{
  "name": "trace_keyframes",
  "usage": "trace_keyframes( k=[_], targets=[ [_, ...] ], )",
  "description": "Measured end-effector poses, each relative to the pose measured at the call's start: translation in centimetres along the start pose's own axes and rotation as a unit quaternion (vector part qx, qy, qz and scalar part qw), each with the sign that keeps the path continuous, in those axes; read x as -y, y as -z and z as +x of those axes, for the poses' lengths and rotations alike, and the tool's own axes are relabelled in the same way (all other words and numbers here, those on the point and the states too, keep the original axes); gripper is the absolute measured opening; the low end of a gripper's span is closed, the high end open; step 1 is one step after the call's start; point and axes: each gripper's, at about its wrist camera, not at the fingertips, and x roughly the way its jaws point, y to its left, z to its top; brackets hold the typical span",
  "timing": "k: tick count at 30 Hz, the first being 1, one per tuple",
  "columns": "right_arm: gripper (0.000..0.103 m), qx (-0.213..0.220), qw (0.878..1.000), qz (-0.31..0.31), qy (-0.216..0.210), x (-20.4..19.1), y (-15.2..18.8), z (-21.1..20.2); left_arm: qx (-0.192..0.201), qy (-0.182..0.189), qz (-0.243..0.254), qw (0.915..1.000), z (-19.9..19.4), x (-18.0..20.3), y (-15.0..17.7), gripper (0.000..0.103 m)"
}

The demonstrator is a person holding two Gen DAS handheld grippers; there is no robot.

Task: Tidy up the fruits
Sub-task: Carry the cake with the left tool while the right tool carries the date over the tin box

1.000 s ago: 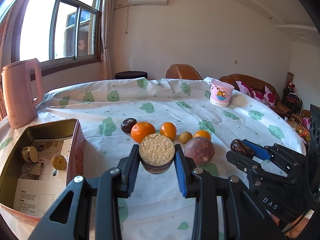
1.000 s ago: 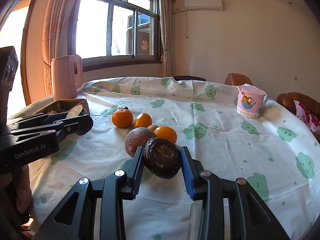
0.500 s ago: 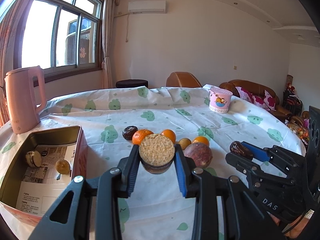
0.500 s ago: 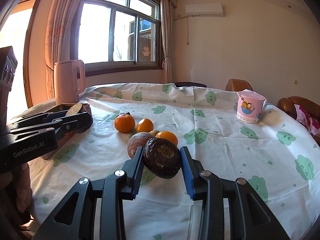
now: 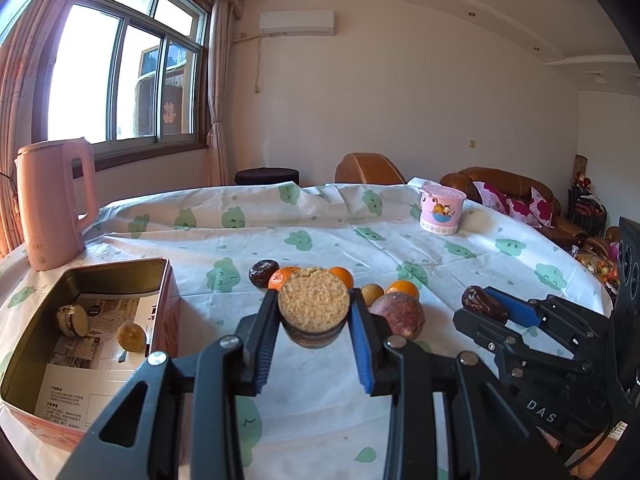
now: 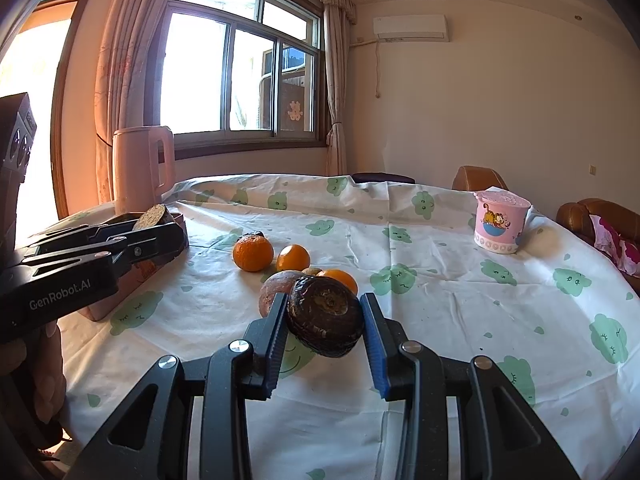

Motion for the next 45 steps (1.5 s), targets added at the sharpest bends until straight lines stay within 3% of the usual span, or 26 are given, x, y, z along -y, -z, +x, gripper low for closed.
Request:
trace_keyframes(
  k=[19, 30, 45],
  targets=[
    [0.038, 0.021, 1.0, -0.009, -0.002, -0.1, 0.1, -0.5, 0.038, -0.007, 0.009, 0.9992, -1.3, 0.4, 0.1, 0.035],
    [0.038, 0.026, 0.999, -0.022, 0.002, -0.6, -0.5, -0.8, 0.039, -0.013, -0.003, 0.9992, -1.8, -0.4, -0.1, 0.035],
    [0.038, 0.023, 0.996, -0.037, -0.077, -4.8, -4.8, 0.5, 0.025, -0.08, -0.027, 0.9961, -3.6, -5.8, -1.4, 0.035]
  ],
)
